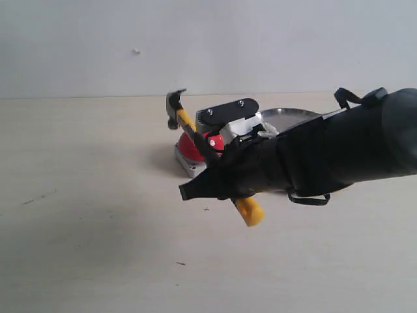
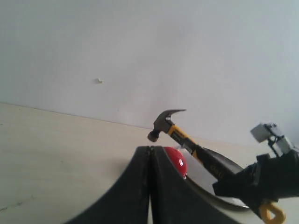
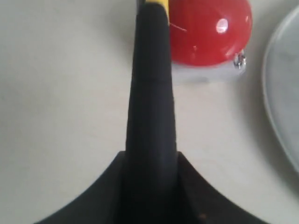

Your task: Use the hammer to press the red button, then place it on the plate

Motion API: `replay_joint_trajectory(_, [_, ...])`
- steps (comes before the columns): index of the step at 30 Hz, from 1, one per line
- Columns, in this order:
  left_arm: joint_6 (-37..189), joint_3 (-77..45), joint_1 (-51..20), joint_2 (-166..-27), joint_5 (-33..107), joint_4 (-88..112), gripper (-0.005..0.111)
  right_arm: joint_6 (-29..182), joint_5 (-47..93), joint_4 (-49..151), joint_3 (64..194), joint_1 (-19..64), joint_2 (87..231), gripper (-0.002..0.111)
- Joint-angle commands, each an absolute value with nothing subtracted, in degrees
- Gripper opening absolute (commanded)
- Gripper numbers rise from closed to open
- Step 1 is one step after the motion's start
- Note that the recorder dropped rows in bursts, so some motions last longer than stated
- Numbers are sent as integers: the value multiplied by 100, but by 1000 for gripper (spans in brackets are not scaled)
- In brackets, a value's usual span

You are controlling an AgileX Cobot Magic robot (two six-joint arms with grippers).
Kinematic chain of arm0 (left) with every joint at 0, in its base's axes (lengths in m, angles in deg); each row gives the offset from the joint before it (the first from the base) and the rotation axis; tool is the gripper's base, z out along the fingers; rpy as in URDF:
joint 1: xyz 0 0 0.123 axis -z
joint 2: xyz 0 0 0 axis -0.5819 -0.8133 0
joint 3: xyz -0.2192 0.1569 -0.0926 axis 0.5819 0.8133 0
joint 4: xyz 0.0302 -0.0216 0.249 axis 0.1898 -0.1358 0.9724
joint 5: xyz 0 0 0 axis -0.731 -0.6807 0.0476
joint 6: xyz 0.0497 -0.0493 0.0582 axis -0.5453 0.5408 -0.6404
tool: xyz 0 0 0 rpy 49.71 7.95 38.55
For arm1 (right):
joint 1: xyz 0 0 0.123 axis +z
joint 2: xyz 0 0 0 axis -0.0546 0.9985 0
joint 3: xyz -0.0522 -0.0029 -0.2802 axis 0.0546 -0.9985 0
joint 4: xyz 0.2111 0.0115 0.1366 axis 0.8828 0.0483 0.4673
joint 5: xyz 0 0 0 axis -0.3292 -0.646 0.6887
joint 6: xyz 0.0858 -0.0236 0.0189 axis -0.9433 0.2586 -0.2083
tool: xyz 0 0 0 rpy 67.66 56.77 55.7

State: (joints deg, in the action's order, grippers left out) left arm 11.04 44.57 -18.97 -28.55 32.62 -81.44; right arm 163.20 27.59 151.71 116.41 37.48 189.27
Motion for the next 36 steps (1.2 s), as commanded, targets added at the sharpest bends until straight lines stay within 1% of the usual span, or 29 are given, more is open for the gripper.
replay_joint_trajectory(1, [1100,4476,-1903,-2872,3251,-8144,0,16322,2694,15111,11859,3747,17938,0])
replay_joint_trajectory(4, [1100,4476,-1903,-2872,3251,-8144,0,16322,3264,15111,11808,3733,17393,0])
replay_joint_trajectory(6, [1100,4476,-1903,-2872,3251,-8144,0,16322,3539,15111,11655,3572,17071,0])
replay_joint_trajectory(12, [1100,4476,-1903,-2872,3251,-8144,0,16001,3498,15111,10974,2616,16581,0])
replay_joint_trajectory(14, [1100,4476,-1903,-2872,3251,-8144,0,15957,3176,15111,10834,2310,16597,0])
replay_joint_trajectory(19, [1100,4476,-1903,-2872,3251,-8144,0,15428,1562,15111,10766,1549,17007,0])
replay_joint_trajectory(26, [1100,4476,-1903,-2872,3251,-8144,0,15249,-74,15111,10885,673,17953,0])
replay_joint_trajectory(31, [1100,4476,-1903,-2872,3251,-8144,0,15266,-188,15111,11269,409,18611,0])
replay_joint_trajectory(36, [1100,4476,-1903,-2872,3251,-8144,0,15341,-358,15111,11862,380,19245,0])
